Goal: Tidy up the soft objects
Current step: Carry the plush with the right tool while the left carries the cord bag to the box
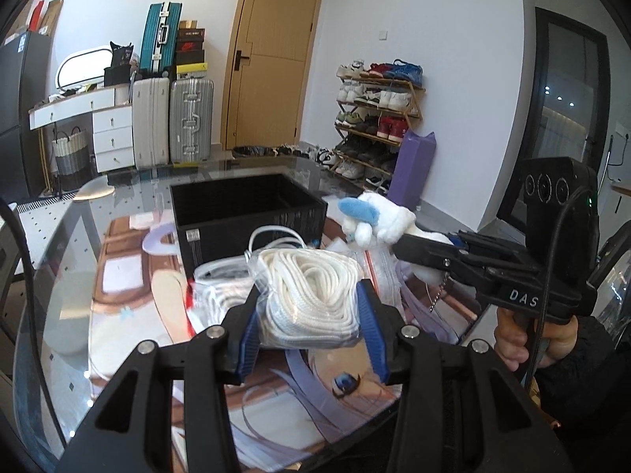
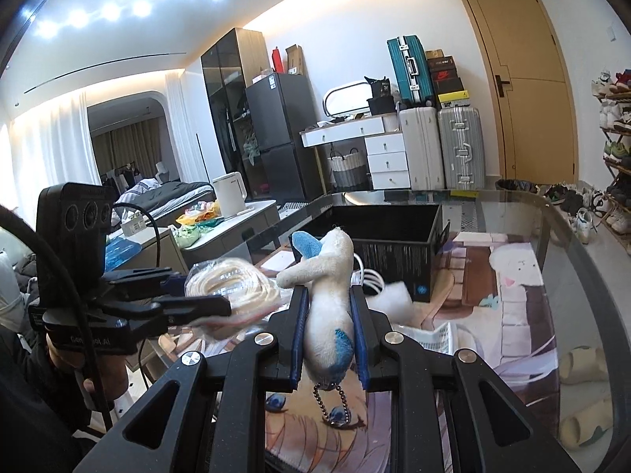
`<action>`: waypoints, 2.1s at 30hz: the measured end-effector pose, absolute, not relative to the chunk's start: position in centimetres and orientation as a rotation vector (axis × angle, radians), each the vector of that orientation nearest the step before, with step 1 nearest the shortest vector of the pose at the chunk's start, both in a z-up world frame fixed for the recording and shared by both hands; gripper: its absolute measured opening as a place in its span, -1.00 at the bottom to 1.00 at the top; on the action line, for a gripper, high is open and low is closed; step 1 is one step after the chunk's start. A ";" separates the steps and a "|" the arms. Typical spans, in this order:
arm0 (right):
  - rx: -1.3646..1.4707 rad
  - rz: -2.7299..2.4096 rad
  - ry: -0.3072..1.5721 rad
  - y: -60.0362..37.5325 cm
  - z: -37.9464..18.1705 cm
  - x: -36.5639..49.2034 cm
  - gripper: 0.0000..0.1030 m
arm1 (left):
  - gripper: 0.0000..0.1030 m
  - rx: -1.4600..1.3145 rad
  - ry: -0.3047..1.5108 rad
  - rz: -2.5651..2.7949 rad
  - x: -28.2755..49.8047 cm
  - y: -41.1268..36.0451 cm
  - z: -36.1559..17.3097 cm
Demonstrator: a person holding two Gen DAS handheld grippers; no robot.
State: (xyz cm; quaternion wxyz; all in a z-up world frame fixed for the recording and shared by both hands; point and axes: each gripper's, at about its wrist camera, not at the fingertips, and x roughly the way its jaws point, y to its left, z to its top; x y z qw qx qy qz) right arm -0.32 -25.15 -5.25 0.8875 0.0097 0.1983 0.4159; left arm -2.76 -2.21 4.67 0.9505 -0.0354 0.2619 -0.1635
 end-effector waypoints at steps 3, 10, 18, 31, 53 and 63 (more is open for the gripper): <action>0.020 0.857 0.405 -25.1 -4.7 0.0 -0.60 | -0.15 -0.070 0.520 -0.320 -2.1 -2.1 5.1; 0.012 0.842 0.393 -24.5 -3.3 0.9 -0.60 | -0.15 -0.077 0.489 -0.266 -0.1 -1.4 5.9; -0.008 0.816 0.417 -23.6 -2.7 3.3 -0.60 | -0.15 -0.080 0.469 -0.190 2.5 -0.3 6.1; -0.027 0.768 0.438 -21.6 -1.5 7.2 -0.60 | -0.15 -0.080 0.471 -0.108 7.1 1.2 6.5; -0.057 0.715 0.520 -17.8 -1.9 13.3 -0.60 | -0.14 -0.055 0.558 -0.037 12.5 0.8 4.0; -0.080 0.699 0.545 -16.8 -2.9 15.0 -0.60 | -0.14 -0.037 0.581 -0.020 13.8 0.4 3.4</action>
